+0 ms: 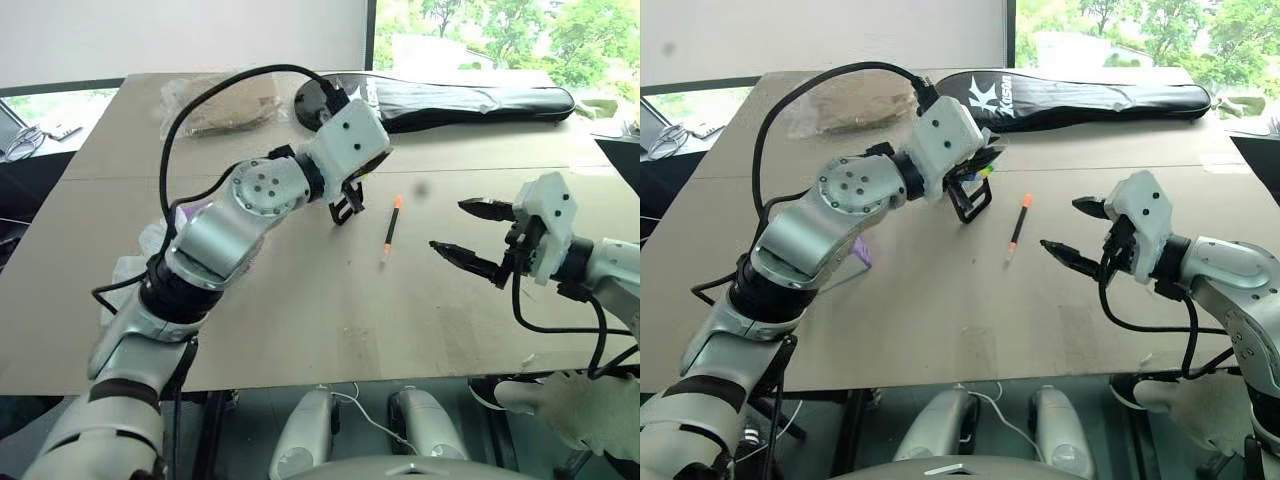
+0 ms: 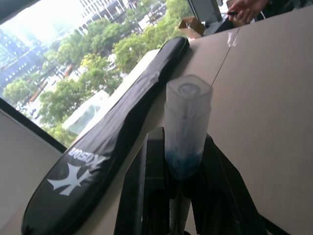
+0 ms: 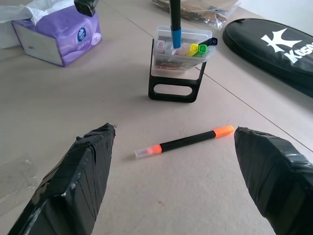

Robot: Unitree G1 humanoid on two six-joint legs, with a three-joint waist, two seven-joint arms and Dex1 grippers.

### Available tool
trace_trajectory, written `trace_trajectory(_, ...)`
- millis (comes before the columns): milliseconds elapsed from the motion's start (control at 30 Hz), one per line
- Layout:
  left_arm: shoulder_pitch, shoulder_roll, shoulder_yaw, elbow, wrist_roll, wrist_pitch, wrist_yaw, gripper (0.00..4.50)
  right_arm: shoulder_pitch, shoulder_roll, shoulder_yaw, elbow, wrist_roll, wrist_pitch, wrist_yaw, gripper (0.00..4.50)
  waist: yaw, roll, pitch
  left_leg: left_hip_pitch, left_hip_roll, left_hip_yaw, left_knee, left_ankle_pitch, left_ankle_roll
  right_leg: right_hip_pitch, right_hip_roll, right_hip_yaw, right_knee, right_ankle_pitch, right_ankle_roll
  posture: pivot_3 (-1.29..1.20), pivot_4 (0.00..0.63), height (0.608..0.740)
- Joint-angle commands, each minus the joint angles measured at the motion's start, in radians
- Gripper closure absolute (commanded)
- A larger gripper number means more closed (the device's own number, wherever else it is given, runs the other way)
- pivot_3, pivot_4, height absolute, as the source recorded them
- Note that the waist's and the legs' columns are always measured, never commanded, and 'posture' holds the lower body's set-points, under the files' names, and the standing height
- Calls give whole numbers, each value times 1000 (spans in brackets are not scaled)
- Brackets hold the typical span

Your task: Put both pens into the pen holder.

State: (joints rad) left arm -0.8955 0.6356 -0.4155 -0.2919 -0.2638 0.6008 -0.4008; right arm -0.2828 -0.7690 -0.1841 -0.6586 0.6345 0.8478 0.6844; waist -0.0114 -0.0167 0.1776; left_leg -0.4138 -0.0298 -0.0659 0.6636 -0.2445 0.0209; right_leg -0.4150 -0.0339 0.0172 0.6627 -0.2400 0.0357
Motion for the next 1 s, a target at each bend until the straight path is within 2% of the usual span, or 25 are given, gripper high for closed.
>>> trace_trajectory(33, -14, -20, 18, 20, 92, -68, -35, 4480, -15, -18, -29, -46, 23, 7, -25, 365, 2, 0, 0, 0, 0, 0, 0, 1, -1, 0, -1, 0, 0, 0, 0, 0, 150, 740)
trace_trajectory(467, 19, -93, 25, 130, 270, -113, -114, 4480, 1, -7, -39, -94, 66, -31, -49, 365, 2, 0, 0, 0, 0, 0, 1, -1, 2, 0, -1, -1, 1, 0, 0, 0, 150, 740)
trace_trajectory(500, 21, -107, 42, 131, 263, -106, -114, 3468, 5, -5, -41, -97, 70, -35, -49, 327, 2, 0, 0, 0, 0, 0, 1, -1, 2, 0, -1, -1, 1, 0, 0, 0, 150, 740)
trace_trajectory(533, 22, -118, 56, 128, 256, -99, -120, 3135, 10, -6, -44, -99, 72, -38, -49, 327, 2, 0, 0, 0, 0, 0, 2, -1, 2, 0, -1, -1, 1, 0, 0, 0, 150, 740)
trace_trajectory(600, 32, -148, 98, 95, 207, -64, -138, 1843, 19, -8, -51, -103, 79, -37, -54, 327, 3, 0, 0, 0, 0, 0, 2, -1, 2, 0, -1, -1, 1, 0, 0, 0, 150, 740)
trace_trajectory(667, 48, -201, 171, 38, 80, 42, -170, 1545, 33, -11, -52, -103, 79, -37, -62, 327, 4, 0, 0, -1, 0, 0, 2, -1, 2, 0, -1, -1, 1, 0, 0, 0, 150, 740)
trace_trajectory(700, 60, -239, 242, -16, -67, 140, -204, 1117, 40, -21, -32, -94, 62, -11, -83, 327, 4, 0, 0, -1, 0, -1, 3, -1, 2, 1, -2, -1, 1, 0, 0, 0, 150, 740)
trace_trajectory(733, 72, -253, 294, -67, -171, 205, -238, 1117, 40, -25, -8, -82, 50, 20, -108, 327, 3, 0, 0, -1, 0, -1, 3, -1, 2, 1, -2, -1, 1, 0, 0, 0, 150, 740)
trace_trajectory(867, 156, -205, 432, -186, -368, 336, -293, 1117, 12, 12, 84, -48, 36, 112, -191, 327, -9, 1, 0, 1, 1, 0, 3, 1, -1, 1, -3, 0, 2, 0, 0, 0, 150, 740)
trace_trajectory(933, 214, -174, 493, -209, -404, 365, -271, 1117, -22, 44, 160, -6, -24, 153, -263, 327, -10, 1, -1, 2, 2, 1, 2, 1, -1, 1, -2, 1, 3, 0, 0, 0, 150, 740)
trace_trajectory(1000, 304, -107, 535, -228, -423, 376, -297, 1117, -64, 124, 225, 57, -62, 187, -335, 327, -15, 1, -1, 4, 4, 2, 3, 0, 1, 1, 0, 1, 4, 0, 0, 0, 150, 740)
